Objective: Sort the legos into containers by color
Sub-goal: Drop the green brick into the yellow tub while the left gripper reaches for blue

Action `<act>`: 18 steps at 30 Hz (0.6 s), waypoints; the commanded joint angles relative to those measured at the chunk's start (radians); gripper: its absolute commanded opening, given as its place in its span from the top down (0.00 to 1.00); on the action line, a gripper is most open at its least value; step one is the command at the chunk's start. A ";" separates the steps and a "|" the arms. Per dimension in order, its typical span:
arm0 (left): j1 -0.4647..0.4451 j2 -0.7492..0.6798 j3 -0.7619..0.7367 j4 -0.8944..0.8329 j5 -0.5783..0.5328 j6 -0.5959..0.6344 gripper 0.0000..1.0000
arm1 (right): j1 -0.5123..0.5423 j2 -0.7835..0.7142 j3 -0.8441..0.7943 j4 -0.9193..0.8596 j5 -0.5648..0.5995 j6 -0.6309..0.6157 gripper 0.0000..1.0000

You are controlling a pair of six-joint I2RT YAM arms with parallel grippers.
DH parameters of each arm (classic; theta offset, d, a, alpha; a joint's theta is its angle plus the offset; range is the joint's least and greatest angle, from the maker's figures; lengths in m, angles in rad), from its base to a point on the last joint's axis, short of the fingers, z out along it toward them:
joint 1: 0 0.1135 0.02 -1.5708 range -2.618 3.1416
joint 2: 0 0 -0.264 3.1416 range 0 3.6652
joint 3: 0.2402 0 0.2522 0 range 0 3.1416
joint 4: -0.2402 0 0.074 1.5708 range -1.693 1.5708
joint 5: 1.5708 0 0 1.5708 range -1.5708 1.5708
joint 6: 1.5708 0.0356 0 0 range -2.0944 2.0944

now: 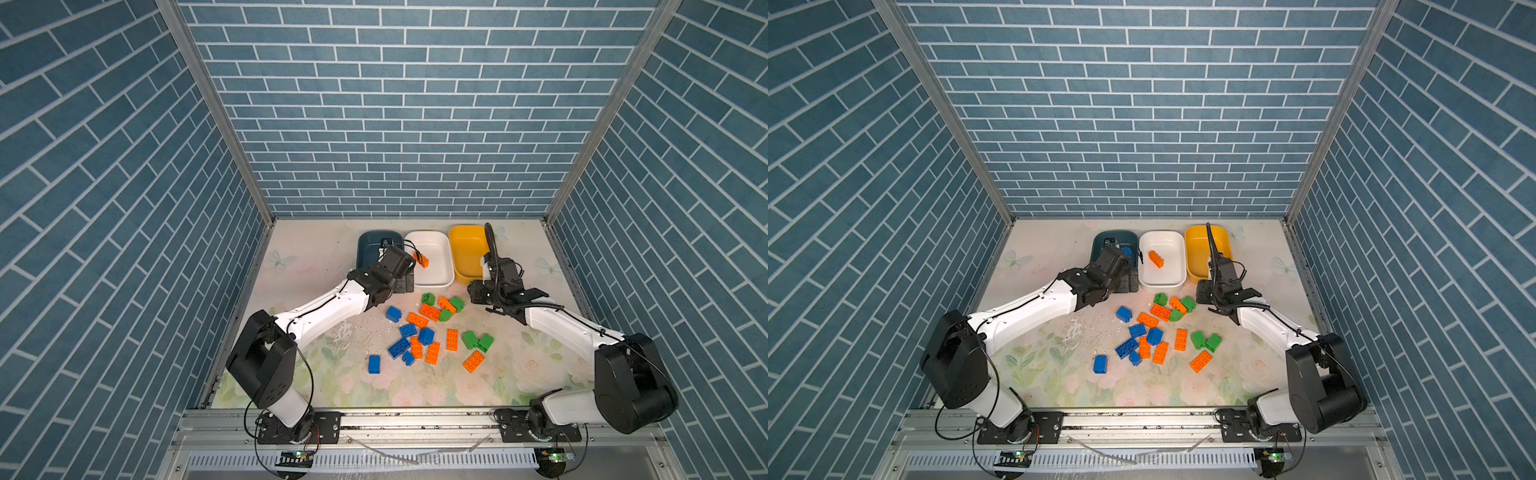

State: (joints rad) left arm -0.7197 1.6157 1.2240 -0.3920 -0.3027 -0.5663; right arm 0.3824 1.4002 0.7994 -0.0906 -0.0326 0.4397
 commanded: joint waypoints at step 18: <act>-0.003 0.036 -0.044 -0.022 0.235 0.064 0.01 | -0.050 0.387 0.400 0.036 0.112 -0.065 0.68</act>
State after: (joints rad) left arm -0.7197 1.6367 1.2133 -0.3870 -0.1062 -0.5186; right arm 0.3355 1.7462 1.1229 -0.0200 0.0292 0.4206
